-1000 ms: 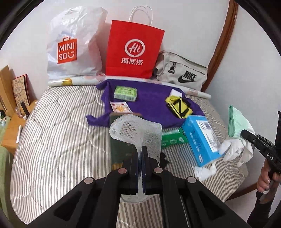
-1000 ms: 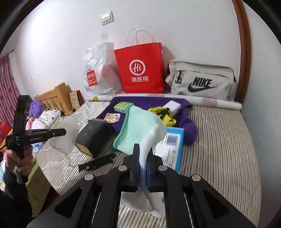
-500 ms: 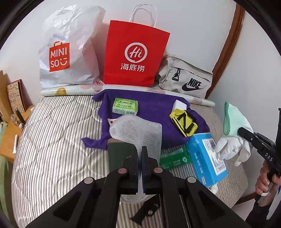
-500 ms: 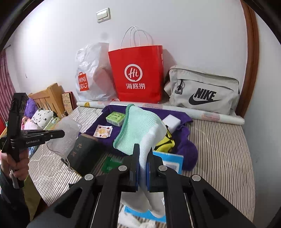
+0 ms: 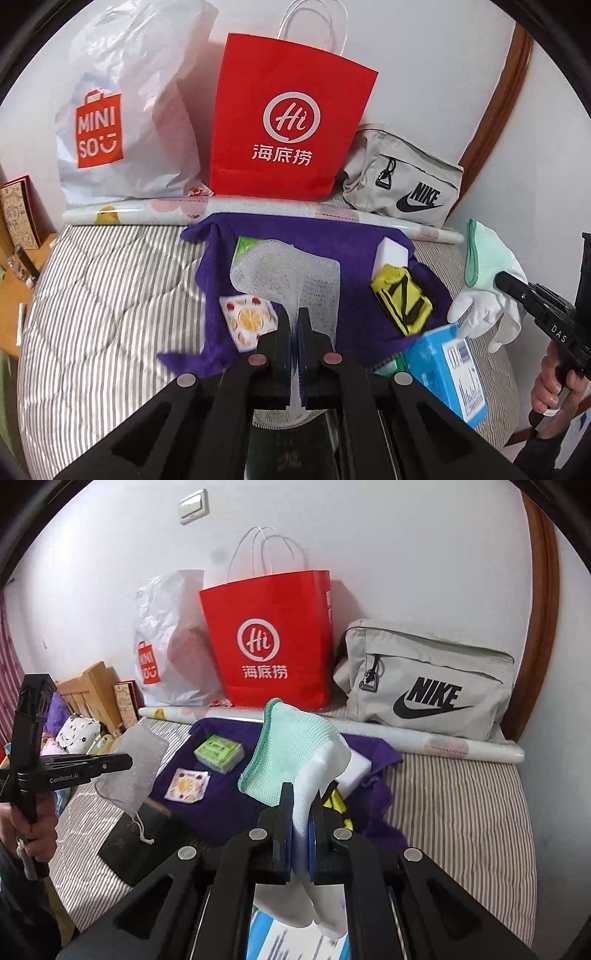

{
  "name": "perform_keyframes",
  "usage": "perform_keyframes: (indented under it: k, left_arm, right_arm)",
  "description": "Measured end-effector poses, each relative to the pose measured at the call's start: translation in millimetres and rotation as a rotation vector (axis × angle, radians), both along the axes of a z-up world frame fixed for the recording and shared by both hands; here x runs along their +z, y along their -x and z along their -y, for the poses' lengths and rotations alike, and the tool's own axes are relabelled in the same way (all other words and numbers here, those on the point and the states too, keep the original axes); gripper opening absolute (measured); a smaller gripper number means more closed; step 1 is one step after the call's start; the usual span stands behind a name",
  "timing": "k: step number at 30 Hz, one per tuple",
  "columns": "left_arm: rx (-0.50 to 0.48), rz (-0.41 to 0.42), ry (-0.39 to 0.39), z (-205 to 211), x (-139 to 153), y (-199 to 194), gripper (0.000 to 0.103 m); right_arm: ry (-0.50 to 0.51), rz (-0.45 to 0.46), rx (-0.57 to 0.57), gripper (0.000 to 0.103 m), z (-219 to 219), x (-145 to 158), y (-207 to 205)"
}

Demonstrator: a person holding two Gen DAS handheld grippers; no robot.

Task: Organize soft objects
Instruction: 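Carry the white gloves and mesh bag over to the purple towel, then lower the gloves and mesh bag onto the towel and open both tools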

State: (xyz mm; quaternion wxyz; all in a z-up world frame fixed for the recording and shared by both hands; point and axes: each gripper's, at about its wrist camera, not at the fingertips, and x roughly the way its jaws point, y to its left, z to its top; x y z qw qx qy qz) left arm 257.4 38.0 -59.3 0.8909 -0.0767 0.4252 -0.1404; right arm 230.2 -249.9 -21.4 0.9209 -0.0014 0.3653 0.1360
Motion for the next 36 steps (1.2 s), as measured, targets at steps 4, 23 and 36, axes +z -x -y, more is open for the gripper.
perform_keyframes:
  k: [4, 23, 36]
  left_arm:
    - [-0.007, -0.007, 0.013, 3.6, -4.2, -21.5, 0.003]
    - [-0.053, -0.133, 0.028, 19.9, -50.9, -92.9, 0.004]
    - [-0.030, -0.210, -0.022, 14.4, -81.2, -103.2, 0.004]
  right_arm:
    - [0.000, -0.016, -0.002, 0.006, 0.6, -6.8, -23.7]
    - [0.121, -0.127, 0.103, 0.007, -51.6, -60.8, -105.2]
    - [0.113, -0.243, 0.156, 0.030, -68.1, -93.9, -117.2]
